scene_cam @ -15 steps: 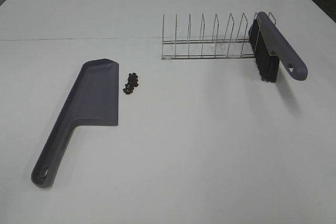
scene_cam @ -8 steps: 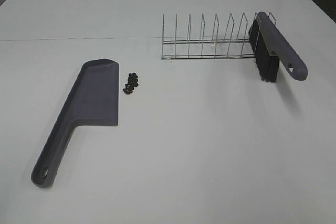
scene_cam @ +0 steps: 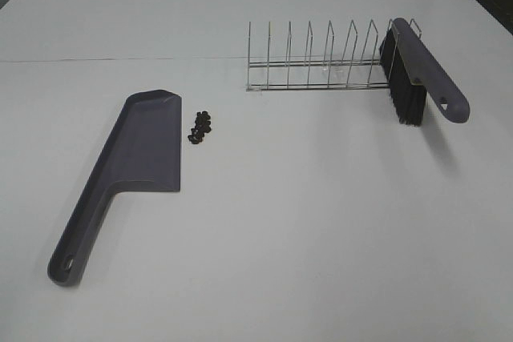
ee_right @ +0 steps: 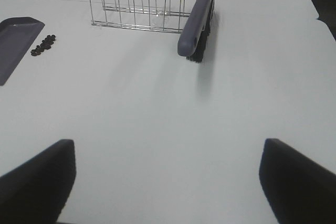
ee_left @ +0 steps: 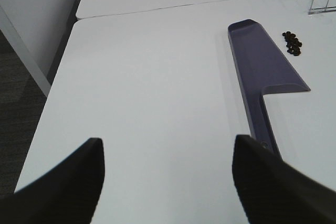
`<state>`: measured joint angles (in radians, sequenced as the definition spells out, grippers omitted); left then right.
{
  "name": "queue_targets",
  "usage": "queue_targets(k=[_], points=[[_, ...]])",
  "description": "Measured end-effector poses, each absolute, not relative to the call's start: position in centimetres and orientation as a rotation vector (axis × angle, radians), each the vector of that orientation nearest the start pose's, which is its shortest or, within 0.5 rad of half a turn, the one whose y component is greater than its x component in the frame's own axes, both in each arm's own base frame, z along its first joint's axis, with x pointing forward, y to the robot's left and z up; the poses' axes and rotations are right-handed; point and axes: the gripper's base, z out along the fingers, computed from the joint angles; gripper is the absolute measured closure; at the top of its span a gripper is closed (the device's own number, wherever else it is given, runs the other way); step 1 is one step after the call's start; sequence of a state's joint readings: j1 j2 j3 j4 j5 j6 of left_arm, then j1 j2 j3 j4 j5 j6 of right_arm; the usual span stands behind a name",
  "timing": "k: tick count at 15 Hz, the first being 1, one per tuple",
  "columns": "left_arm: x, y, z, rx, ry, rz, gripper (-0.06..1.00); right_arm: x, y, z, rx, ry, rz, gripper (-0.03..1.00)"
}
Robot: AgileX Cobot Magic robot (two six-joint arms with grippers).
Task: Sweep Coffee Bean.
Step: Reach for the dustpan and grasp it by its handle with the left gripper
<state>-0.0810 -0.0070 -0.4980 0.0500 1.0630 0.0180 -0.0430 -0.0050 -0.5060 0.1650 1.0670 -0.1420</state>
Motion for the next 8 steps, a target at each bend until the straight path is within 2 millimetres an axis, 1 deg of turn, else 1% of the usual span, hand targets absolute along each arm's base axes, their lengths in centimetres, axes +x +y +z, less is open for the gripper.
queue_targets(k=[8], points=[[-0.55,0.44,27.66,0.098,2.038,0.02,0.31,-0.67,1.34,27.93,-0.11,2.027,0.081,0.16]])
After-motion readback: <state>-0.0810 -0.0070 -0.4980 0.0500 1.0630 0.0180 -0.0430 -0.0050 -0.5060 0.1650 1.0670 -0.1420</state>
